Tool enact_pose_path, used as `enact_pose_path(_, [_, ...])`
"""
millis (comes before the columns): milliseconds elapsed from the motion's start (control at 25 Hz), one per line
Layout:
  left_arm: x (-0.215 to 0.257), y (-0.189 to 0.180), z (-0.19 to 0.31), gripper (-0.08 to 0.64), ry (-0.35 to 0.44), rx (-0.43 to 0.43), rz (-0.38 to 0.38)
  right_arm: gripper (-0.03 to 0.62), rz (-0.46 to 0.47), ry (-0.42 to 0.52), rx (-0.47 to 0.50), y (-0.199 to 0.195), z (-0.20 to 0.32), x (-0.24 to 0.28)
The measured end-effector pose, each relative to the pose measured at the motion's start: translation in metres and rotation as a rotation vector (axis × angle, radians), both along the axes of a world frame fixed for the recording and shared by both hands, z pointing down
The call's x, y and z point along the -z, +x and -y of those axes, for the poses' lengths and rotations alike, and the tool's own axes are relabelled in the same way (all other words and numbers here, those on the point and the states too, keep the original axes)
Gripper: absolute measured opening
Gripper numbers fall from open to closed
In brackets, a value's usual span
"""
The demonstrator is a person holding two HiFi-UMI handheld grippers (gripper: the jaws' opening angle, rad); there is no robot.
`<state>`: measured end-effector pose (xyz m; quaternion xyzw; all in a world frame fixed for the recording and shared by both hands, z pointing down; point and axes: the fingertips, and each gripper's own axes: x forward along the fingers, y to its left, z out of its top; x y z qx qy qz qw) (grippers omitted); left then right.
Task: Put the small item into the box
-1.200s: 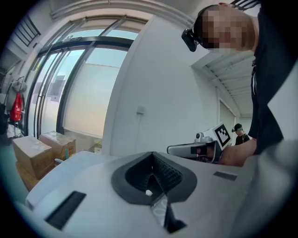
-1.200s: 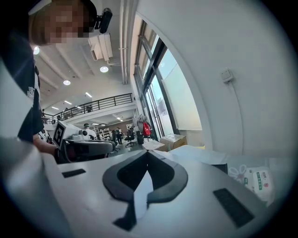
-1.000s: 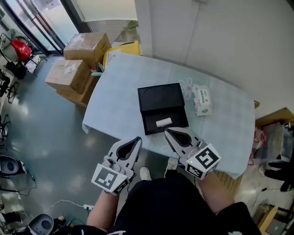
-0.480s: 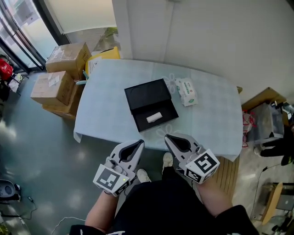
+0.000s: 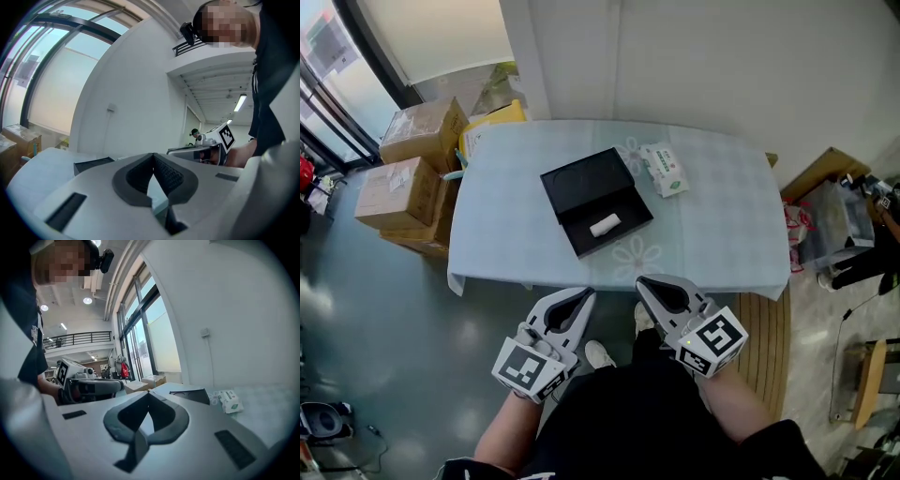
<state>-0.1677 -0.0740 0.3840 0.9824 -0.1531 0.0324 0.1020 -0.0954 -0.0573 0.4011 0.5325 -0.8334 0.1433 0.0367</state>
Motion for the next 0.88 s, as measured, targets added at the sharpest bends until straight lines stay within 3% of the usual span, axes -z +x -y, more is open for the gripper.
enact_pose_path(880, [0.009,-0.011,-0.018,0.008,0.035,-0.002,-0.018,0.009,-0.007,0.031,-0.005,-0.012,-0.019,0.011])
